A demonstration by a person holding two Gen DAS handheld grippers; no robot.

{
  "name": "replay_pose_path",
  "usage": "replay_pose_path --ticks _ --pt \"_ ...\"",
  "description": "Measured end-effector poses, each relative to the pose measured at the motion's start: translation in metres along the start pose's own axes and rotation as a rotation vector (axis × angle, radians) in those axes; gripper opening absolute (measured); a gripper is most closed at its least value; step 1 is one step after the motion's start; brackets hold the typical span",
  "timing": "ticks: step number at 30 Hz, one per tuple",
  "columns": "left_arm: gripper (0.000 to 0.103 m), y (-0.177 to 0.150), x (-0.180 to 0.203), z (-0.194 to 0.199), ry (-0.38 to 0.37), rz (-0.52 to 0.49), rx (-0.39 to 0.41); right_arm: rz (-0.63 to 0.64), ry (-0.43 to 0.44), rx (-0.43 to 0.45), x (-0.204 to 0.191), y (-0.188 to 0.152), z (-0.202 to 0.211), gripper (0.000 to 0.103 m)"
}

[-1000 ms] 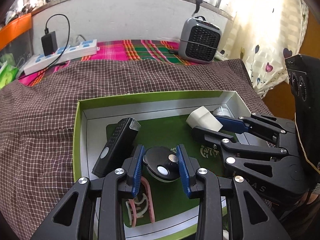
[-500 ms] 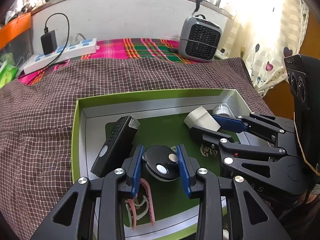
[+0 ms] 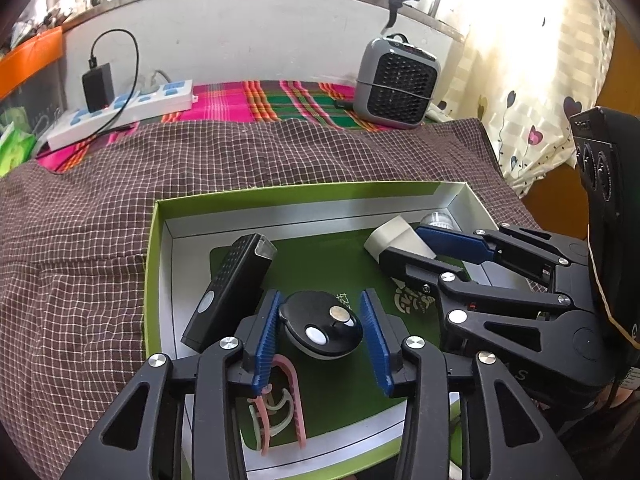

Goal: Organize rigid objects
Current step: 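Open the left tool to drop the disc while the right tool releases the charger, then withdraw both tools from the box toward the remaining items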

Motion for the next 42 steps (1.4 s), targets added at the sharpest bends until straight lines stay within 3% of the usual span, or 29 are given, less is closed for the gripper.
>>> replay_pose_path --ticks 23,38,42 --pt "0.045 -0.015 -0.004 0.051 0.009 0.043 0.078 -0.034 -0.024 0.084 -0.015 -0.01 0.046 0.04" --pt "0.045 -0.07 -0.021 0.114 0.071 0.068 0.172 -0.053 -0.035 0.145 -0.055 -0.045 0.093 0.044" --pt "0.045 -0.087 -0.031 0.127 0.045 0.101 0.193 -0.058 -0.043 0.133 -0.069 -0.061 0.097 0.044"
Point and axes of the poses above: each gripper's, at about its wrist camera, not at the fingertips, and z roughly against the way its jaws point, x to its right, y to its top, the point moved 1 cm from there along -z, roughly the way its jaws point, and after that the axes turned 8 degrees about y, right-handed, at the moved point
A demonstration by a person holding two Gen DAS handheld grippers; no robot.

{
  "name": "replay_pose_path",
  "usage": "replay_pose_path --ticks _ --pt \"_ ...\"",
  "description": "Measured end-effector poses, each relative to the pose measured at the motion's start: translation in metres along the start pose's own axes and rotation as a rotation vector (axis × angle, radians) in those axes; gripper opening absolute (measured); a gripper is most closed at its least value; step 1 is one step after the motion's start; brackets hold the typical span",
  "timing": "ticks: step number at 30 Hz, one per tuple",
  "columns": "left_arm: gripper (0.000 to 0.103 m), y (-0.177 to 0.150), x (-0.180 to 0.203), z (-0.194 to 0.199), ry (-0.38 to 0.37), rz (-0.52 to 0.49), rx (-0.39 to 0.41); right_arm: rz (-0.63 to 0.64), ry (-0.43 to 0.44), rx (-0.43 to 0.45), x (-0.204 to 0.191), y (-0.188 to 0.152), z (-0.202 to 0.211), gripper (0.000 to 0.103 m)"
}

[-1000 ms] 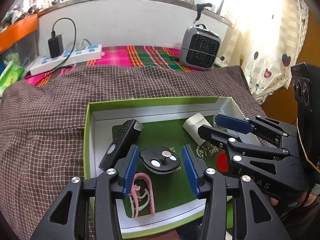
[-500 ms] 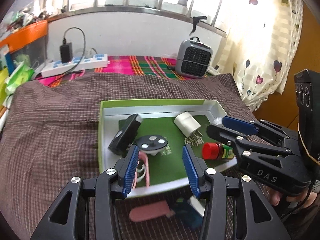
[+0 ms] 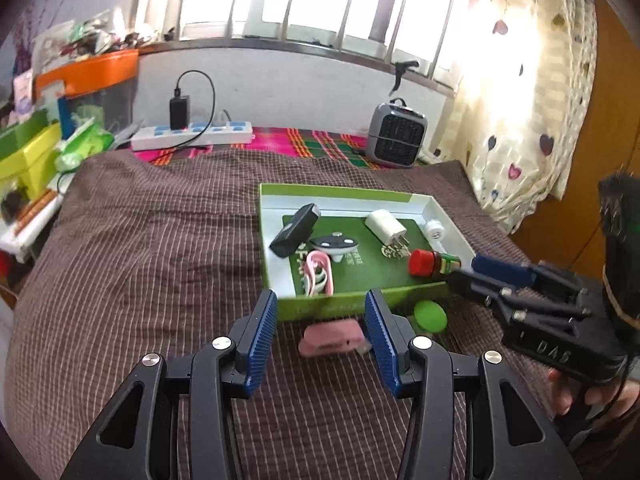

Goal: Organize rigid objects
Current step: 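Withdraw both tools from the box toward the remaining items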

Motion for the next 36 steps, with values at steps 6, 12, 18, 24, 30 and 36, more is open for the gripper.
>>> replay_pose_path --ticks 6,12,18,24,30,36 --pt "0.045 -0.016 -0.019 0.018 0.027 0.0 0.022 -0.01 -0.016 -0.012 -0.014 -0.023 0.009 0.047" --pt "0.045 -0.026 -0.035 0.026 0.038 0.029 0.018 0.002 -0.024 -0.044 -0.025 -0.039 0.005 0.05" --pt "0.045 -0.036 -0.048 0.025 0.018 0.059 -0.009 -0.016 -0.032 -0.079 -0.028 -0.052 -0.003 0.05" --pt "0.045 -0.046 -0.051 0.018 -0.003 0.069 -0.055 -0.037 -0.016 -0.101 -0.029 -0.06 -0.007 0.05" --pt "0.045 -0.046 -0.05 0.013 0.003 0.07 -0.076 -0.017 0.0 -0.131 -0.034 -0.062 -0.019 0.05" --pt "0.045 -0.044 -0.045 0.003 0.004 0.068 -0.1 -0.012 0.005 -0.137 -0.03 -0.063 -0.023 0.05"
Point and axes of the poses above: each gripper's, at about its wrist camera, not at the fingertips, and z roughly against the way its jaws point, x to its right, y to its top, the point moved 1 cm from there along -z, roughly the way its jaws point, and after that the axes turned 8 degrees about y, right-handed, at the moved point
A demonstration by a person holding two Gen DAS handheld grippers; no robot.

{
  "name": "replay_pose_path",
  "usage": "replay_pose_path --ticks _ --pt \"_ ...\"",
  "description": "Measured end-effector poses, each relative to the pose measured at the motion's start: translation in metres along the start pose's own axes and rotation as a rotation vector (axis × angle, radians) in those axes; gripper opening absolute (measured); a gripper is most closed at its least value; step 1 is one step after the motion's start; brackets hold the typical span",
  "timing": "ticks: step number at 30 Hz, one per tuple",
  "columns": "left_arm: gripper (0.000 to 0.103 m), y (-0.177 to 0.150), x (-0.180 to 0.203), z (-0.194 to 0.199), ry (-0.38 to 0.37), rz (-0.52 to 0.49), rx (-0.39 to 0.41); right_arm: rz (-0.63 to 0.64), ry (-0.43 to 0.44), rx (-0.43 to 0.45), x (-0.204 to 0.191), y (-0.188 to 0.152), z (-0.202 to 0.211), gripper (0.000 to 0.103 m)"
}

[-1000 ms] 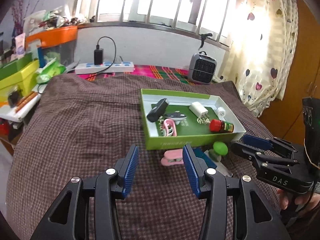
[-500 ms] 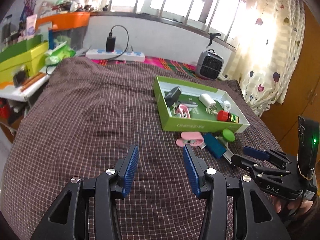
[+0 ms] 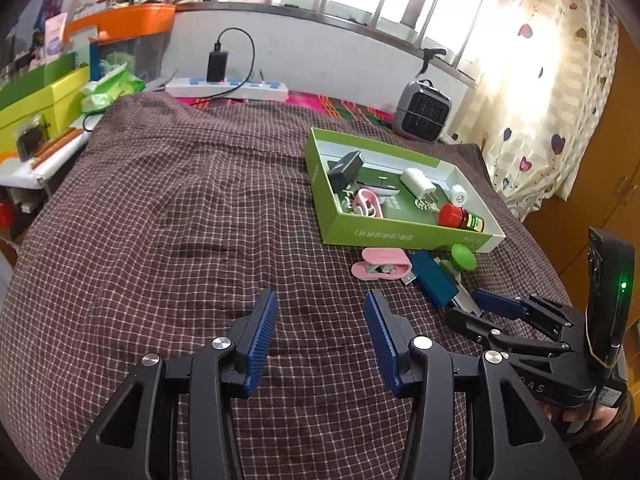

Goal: Organize rigid objects
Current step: 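Withdraw both tools from the box toward the remaining items, then grasp the silver rectangular bar with the right tool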

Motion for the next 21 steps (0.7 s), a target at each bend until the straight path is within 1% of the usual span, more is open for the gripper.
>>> replay_pose_path --ticks 3,8,18,21 --pt "0.045 0.002 0.004 -0.005 0.006 -0.009 -0.013 0.01 -0.025 -0.012 0.005 0.002 -0.004 0.05" --pt "0.045 0.008 0.008 -0.015 0.018 -0.014 -0.031 0.008 -0.026 -0.012 0.015 0.004 -0.005 0.05" --pt "0.045 0.02 0.019 -0.037 0.018 -0.034 -0.07 0.068 -0.04 -0.022 0.015 0.007 -0.01 0.05" --pt "0.045 0.024 0.024 -0.042 0.014 -0.042 -0.072 0.079 -0.029 -0.022 0.015 0.006 -0.01 0.043"
Point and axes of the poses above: each gripper's, at about its wrist camera, not at the fingertips, and z roughly against the way its jaws point, x to its right, y to its top, the point moved 1 cm from there along -z, roughly the way its jaws point, and after that the axes turned 8 degrees about y, right-handed, at the moved point
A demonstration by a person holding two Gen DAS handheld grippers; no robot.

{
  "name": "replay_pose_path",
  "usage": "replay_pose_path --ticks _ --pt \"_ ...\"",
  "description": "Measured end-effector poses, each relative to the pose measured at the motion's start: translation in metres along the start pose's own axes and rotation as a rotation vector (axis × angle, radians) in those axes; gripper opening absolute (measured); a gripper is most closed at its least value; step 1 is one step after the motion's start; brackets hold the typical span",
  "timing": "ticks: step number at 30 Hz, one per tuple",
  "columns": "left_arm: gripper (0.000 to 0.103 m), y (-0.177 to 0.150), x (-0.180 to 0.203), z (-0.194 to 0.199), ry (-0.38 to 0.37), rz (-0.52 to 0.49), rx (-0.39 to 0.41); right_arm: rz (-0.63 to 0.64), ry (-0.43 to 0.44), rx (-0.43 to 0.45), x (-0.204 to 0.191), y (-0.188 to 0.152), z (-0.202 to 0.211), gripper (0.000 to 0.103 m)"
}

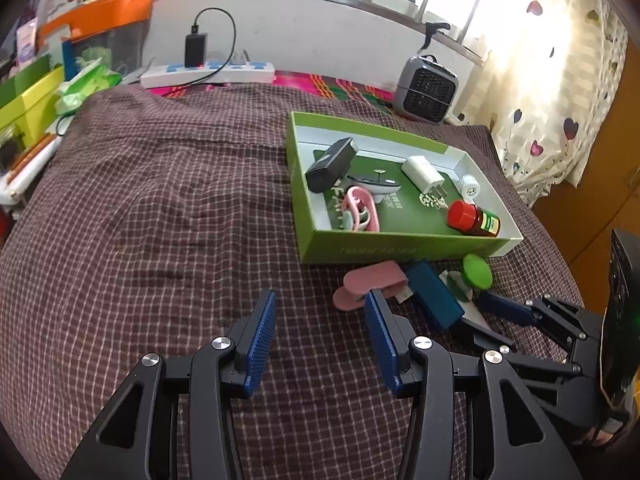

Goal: Organize rigid objects
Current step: 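Grasp the silver rectangular bar with the right tool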

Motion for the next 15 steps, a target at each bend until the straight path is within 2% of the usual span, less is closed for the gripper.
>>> replay_pose_path --ticks 5,7,15 --pt "0.045 0.008 0.008 -0.006 0.005 -0.025 0.004 0.021 0.022 0.0 -0.002 -0.002 0.001 0.033" --pt "0.045 0.011 0.01 -0.007 0.007 -0.035 0.008 0.027 0.033 -0.001 -0.004 -0.002 0.001 0.024" --pt "0.045 0.017 0.021 -0.019 -0.002 -0.079 -0.003 0.026 0.078 -0.01 0.0 -0.01 0.009 0.024"
Point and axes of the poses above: each gripper's, at about its wrist camera, not at the fingertips, and z roughly against the way its jaws point, x to its right, y to its top, the point moved 1 cm from there along -z, roughly the way its jaws point, and after that the axes turned 8 degrees about y, right-handed, at the moved point
